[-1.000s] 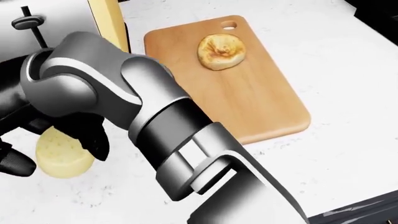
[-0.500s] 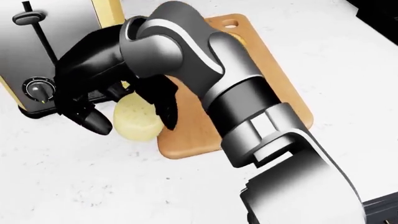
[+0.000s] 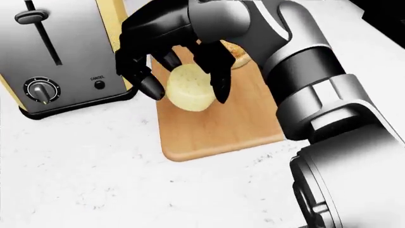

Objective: Place the bread and cheese on the cutting board.

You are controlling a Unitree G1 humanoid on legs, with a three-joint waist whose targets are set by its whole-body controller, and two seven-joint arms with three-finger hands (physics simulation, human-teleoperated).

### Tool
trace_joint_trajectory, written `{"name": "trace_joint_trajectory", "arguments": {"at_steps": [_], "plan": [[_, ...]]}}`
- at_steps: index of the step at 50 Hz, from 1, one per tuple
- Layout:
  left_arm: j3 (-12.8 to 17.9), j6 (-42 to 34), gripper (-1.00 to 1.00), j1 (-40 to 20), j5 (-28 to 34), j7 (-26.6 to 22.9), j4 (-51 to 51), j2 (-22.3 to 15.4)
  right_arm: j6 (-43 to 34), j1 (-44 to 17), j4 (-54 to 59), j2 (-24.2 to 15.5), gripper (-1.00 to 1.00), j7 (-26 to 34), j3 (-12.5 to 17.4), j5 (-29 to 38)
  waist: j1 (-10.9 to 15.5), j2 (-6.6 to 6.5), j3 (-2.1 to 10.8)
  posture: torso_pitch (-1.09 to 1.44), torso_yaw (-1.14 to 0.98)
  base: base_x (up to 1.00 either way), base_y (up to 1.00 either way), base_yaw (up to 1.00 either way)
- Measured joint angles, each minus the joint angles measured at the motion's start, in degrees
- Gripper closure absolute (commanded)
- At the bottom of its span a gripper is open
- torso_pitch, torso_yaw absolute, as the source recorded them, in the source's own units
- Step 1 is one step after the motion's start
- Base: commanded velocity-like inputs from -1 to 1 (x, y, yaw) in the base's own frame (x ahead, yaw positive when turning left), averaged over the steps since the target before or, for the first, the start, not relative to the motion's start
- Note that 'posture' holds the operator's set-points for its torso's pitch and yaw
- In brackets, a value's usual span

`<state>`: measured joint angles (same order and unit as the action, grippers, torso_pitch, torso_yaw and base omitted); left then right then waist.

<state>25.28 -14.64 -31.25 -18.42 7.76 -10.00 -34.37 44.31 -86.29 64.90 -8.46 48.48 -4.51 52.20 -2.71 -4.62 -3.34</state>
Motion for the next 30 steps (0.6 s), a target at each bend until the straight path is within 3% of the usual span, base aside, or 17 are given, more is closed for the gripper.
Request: {"name": "trace_joint_trajectory", "arguments": {"at_steps": [20,30], "plan": [[-0.2,0.1,-1.0,0.2,0.2,0.0,-0.1,0.4,3.2,-1.0,6.2,-3.7,1.0,-8.2,-0.4,7.7,0.6,0.55,-0.07,0.0,0.0,0.0,0.0,0.0],[-0.1,-0.1,-1.0,-0.2,0.2,0.1,-0.2,0.2,4.1,-1.1,7.2,-6.3,1.0,-8.1,0.2,10.0,0.8,0.82,-0.08,0.0,0.0,0.0,0.0,0.0]]}}
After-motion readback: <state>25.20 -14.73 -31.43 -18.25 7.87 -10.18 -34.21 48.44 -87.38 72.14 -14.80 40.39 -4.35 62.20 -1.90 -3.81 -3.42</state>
